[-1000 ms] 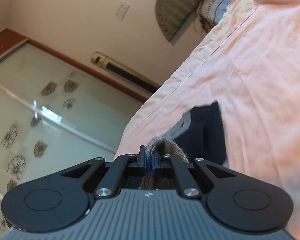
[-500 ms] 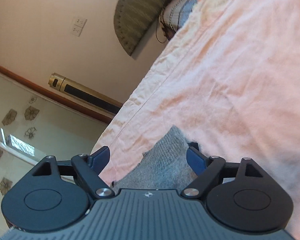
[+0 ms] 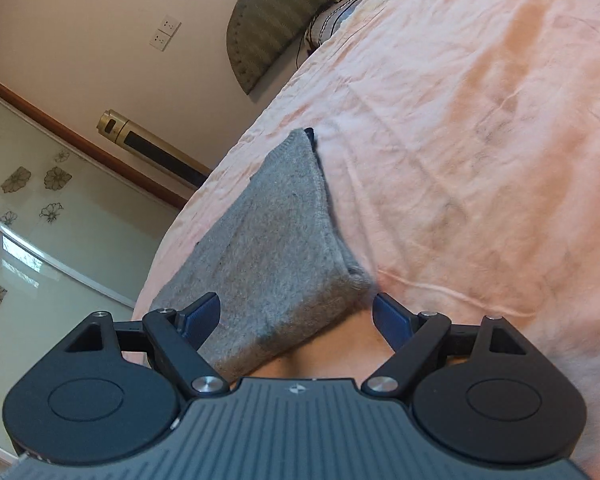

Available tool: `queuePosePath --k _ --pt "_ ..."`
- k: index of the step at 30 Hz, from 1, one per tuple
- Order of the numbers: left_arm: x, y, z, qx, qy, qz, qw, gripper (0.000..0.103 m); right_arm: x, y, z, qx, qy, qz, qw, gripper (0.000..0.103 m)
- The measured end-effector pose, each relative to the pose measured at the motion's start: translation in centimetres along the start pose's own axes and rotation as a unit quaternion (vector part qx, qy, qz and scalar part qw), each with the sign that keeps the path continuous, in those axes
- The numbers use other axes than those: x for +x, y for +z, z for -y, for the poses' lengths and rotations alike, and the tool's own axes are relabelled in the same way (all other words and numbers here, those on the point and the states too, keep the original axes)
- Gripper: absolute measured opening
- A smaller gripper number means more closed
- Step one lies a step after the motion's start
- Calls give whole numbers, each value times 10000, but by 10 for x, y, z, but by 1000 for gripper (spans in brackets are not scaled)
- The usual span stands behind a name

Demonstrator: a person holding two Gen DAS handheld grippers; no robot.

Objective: Fold small clothes

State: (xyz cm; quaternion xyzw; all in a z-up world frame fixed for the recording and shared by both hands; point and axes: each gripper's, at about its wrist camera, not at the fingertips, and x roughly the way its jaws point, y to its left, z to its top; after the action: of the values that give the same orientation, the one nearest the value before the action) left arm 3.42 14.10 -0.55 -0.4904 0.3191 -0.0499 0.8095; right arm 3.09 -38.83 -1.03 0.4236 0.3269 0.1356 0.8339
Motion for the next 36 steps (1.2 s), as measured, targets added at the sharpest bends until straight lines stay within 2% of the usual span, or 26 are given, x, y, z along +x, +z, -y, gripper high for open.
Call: queuePosePath --k 2,3,5,6,7,9,12,16,20,24,27,28,29,30,32,33,35,36 --pt "15 2 8 78 117 244 9996 92 18 7 1 323 161 71 9993 78" --pt "21 3 12 113 215 298 9993 90 26 10 3 471 108 119 9988 67" --pt "33 7 17 156 581 363 9975 57 44 17 8 783 6 31 9969 32" --pt "40 10 17 188 839 306 9958 23 50 18 12 902 -56 -21 9959 23" --pt "42 13 13 179 1020 273 9942 10 53 18 16 950 -112 -47 9954 10" --pt "44 18 11 210 1017 196 9944 8 53 16 19 942 -44 -11 9955 8" --pt "38 18 22 598 1197 229 9907 7 46 15 10 795 -47 86 9968 10" --pt "6 16 38 959 868 435 9906 5 26 9 -9 492 149 136 9986 10" --pt "-43 11 33 1051 630 350 9919 5 -13 -9 -19 283 419 -50 9987 10" --pt "-82 -10 5 1182 890 90 9890 5 -51 -48 -4 431 405 -431 9973 10" --pt "-88 -27 -15 1462 1239 -188 9813 7 -63 -74 7 473 260 -771 9956 11" --pt "-88 -31 -19 1716 1312 -333 9758 10 -63 -75 7 347 92 -861 9956 19" --pt "-91 -31 -19 1928 1272 -363 9723 10 -66 -73 7 287 -90 -864 9958 20" --pt "-94 -27 -16 2059 1227 -386 9701 14 -68 -66 6 273 -71 -806 9963 23" --pt "-106 -13 -4 2338 1128 -275 9653 24 -80 -42 -6 -53 -33 -364 9993 46" --pt "-111 -4 3 2424 979 -97 9652 33 -83 -27 -14 -254 -30 -151 9996 46" --pt "-118 18 19 2464 800 559 9642 62 -72 6 -29 -600 -31 -45 9982 46" --pt "-114 29 29 2402 832 887 9631 86 -60 22 -38 -794 -91 -55 9968 46"
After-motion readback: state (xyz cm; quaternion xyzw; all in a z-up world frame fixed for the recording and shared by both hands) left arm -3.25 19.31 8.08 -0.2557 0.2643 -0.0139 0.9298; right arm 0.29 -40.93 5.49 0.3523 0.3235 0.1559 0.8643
